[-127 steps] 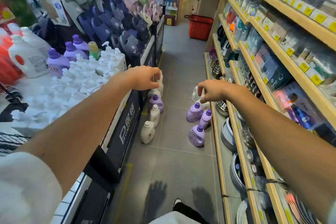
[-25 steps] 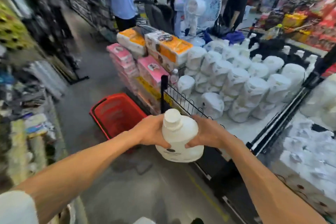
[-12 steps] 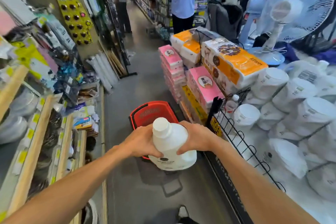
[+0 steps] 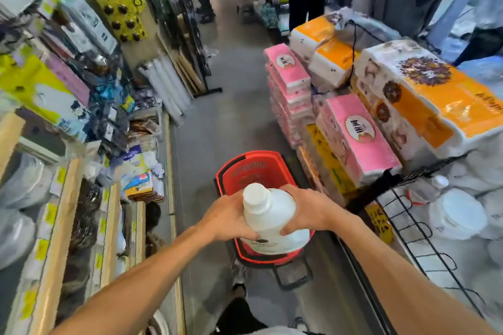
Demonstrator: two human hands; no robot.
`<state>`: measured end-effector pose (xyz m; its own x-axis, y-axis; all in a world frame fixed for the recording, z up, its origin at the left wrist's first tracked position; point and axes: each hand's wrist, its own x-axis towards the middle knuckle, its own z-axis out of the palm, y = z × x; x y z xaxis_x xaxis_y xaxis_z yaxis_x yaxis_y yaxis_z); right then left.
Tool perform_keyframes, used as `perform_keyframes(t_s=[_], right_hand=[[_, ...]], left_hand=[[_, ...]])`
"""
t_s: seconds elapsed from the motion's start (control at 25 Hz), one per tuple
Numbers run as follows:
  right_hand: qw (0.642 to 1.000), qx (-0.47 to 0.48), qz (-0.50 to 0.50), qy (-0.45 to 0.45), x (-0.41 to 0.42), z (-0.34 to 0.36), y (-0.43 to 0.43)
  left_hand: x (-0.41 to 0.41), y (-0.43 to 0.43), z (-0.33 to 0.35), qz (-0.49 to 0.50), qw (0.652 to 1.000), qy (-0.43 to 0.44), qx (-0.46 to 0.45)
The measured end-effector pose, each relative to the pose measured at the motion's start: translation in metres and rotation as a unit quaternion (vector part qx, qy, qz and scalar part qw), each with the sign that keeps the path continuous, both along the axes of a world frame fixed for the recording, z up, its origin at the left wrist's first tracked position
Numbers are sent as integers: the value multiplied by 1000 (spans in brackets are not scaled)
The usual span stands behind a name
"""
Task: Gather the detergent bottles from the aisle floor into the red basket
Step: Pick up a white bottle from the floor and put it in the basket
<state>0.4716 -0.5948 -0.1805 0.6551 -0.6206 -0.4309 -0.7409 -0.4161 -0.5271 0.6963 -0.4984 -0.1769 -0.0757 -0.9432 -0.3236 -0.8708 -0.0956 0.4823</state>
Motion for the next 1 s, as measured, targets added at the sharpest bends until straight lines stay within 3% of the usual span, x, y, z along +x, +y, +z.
perform_keyframes(t_s=[0.28,0.48,0.8,1.0], right_hand=[[991,55,-112,40,66,-44,-46],[975,127,-175,41,82,-121,-65],[950,238,-176,93,92,-399,-151],[917,343,-201,39,79,-625,-172]], left_hand=[[75,-93,-51,-48,998,19,44],[92,-137,-131,-120,990,19,76],[98,-204,-422,-79,972,58,214],[92,-241,-609,-83,960,41,266]])
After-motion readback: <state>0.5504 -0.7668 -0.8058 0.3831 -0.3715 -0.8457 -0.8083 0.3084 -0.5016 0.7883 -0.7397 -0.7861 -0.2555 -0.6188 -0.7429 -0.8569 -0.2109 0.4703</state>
